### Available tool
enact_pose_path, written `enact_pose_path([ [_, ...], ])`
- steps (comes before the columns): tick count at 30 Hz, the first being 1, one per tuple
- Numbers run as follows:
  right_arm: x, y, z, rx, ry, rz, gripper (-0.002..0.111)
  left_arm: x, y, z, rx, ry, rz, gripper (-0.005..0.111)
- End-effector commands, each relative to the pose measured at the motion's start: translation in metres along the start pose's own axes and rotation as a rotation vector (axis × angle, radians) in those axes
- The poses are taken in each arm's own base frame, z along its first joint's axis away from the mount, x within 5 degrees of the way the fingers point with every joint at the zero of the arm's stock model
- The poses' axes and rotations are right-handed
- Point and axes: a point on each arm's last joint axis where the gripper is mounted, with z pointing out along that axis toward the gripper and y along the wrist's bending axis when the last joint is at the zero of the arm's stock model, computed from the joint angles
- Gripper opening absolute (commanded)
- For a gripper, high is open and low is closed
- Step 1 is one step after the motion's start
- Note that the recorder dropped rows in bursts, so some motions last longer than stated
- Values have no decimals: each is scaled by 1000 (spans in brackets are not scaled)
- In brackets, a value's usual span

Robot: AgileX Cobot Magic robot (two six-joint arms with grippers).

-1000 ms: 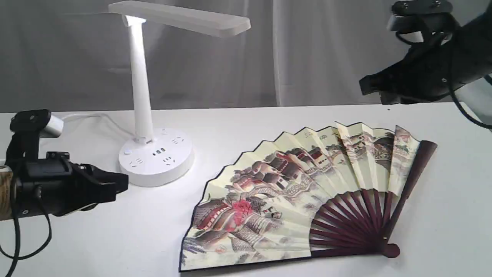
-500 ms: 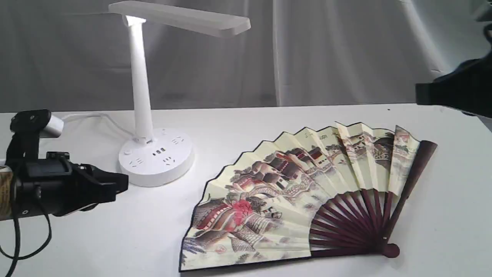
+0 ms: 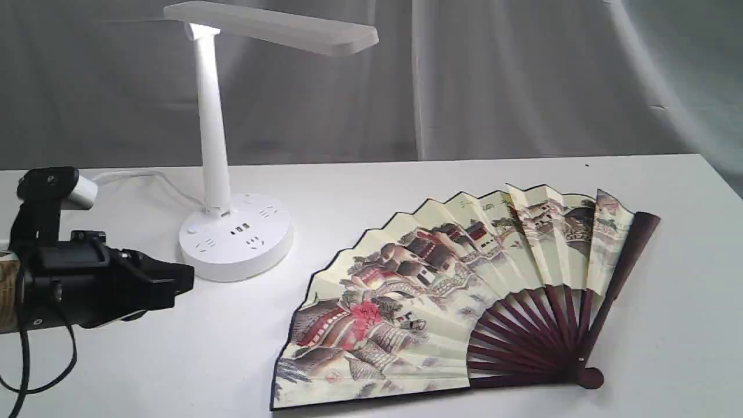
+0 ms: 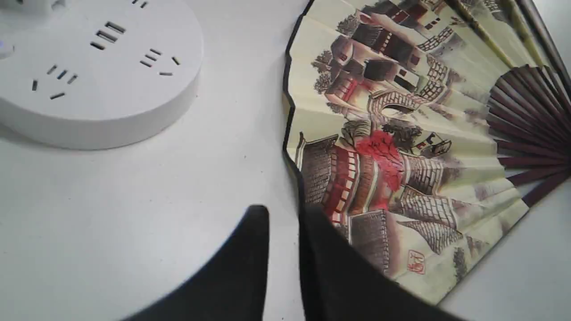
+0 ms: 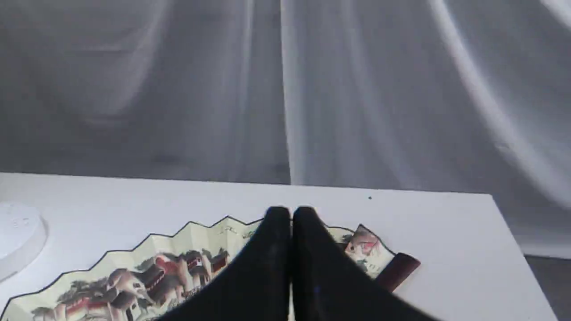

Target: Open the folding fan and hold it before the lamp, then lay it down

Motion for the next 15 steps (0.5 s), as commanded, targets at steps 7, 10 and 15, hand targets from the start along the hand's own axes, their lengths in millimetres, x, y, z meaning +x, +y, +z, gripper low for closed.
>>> enact_pose_path([
  [7,41,-2,-34,20,-84,-24,0,0,-1,-2,0,-2,-1,13],
  [10,52,-2,-40,26,-108,-26,0,0,-1,-2,0,-2,-1,13],
  [15,66,-2,-47,27,-128,-26,0,0,-1,-2,0,-2,-1,13],
])
